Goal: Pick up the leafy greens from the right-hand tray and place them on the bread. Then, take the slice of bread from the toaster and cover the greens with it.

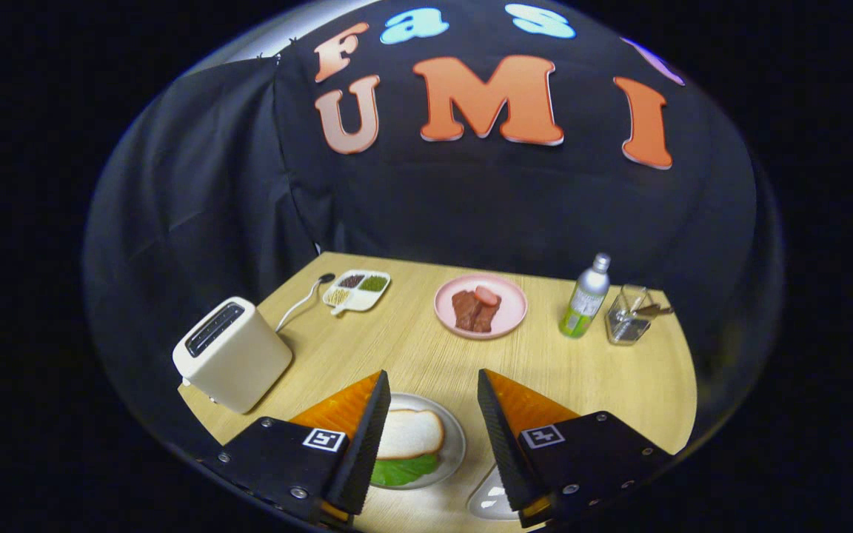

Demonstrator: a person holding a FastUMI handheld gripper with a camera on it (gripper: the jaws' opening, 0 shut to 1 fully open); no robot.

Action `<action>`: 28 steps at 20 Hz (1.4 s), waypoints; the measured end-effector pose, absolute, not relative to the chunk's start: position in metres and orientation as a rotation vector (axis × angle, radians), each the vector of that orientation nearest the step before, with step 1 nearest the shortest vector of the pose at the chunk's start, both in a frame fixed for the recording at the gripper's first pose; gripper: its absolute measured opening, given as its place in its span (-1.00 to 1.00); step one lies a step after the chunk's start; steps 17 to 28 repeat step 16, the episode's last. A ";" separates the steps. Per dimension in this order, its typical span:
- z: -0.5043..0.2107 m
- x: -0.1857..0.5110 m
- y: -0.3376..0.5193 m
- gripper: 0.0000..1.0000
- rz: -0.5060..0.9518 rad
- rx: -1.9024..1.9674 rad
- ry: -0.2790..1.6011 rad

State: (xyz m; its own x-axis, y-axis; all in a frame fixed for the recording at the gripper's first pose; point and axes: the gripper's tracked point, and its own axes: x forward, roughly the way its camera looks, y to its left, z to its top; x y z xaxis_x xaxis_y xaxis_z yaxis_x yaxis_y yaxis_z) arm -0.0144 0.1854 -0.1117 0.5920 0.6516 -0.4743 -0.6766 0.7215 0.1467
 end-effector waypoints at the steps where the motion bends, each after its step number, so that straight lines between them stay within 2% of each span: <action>1: -0.089 -0.008 0.181 0.43 0.759 -0.043 0.471; 4: -0.024 0.003 0.165 0.62 0.720 -0.008 0.318; 10: 0.069 0.005 0.137 0.63 0.661 0.001 0.093; 14: 0.114 0.015 0.108 0.64 0.549 -0.014 -0.072; 28: 0.126 0.011 0.101 0.65 0.519 0.006 -0.114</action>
